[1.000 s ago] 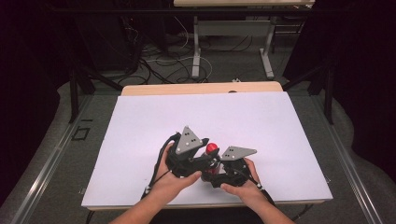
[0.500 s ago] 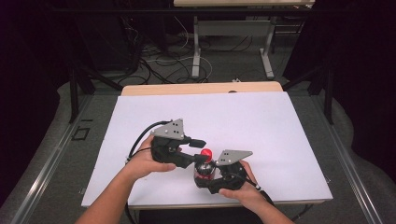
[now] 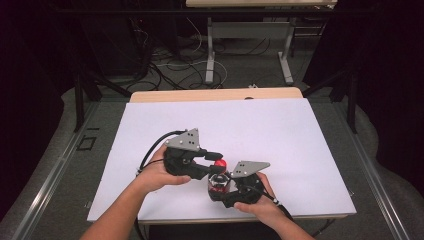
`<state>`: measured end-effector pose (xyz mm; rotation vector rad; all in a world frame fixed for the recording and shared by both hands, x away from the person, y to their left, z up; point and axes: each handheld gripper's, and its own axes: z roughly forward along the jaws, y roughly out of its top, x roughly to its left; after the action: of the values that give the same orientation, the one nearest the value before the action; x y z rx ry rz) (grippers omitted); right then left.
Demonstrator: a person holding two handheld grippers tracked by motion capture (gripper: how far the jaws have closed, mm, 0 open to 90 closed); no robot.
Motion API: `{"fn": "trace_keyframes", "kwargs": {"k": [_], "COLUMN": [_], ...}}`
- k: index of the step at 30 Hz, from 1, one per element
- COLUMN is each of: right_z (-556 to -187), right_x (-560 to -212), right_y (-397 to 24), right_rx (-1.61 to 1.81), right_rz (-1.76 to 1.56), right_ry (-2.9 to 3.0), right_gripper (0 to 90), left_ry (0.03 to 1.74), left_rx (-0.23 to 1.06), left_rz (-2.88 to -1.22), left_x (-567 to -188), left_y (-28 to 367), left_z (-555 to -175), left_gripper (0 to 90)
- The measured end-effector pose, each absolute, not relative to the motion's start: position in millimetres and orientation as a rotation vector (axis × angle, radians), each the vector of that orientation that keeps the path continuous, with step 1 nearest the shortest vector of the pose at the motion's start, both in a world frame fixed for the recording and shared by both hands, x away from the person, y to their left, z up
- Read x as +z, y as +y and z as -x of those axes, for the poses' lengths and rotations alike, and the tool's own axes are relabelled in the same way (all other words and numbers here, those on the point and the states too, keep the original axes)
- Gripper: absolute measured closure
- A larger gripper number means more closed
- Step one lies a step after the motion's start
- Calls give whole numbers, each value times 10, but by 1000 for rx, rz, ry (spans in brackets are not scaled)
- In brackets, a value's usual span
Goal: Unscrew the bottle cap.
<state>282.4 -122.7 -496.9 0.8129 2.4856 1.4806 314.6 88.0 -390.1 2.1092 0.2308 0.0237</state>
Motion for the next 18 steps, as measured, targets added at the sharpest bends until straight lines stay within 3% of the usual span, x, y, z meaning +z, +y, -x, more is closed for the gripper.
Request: {"fn": "trace_keyframes", "kwargs": {"k": [2, 10, 14, 18], "right_z": [-2835, -2868, -2880, -2884], "right_x": [-4971, -4973, -4975, -4984], "right_y": [-1237, -1289, -1308, -1315], "right_rx": [1465, 1416, 1410, 1415], "right_rz": [-844, -938, -961, -975], "right_ry": [2466, 2403, 2386, 2386], "right_gripper": [289, 289, 289, 289], "left_ry": [367, 597, 726, 726], "left_rx": [88, 302, 337, 373], "left_rz": [-2088, -2042, -2008, -2024], "left_x": [-3912, -3923, -3927, -3924], "left_y": [806, 576, 497, 437], "left_z": [-3074, -2863, -2808, -2769], "left_gripper": [612, 612, 613, 611]}}
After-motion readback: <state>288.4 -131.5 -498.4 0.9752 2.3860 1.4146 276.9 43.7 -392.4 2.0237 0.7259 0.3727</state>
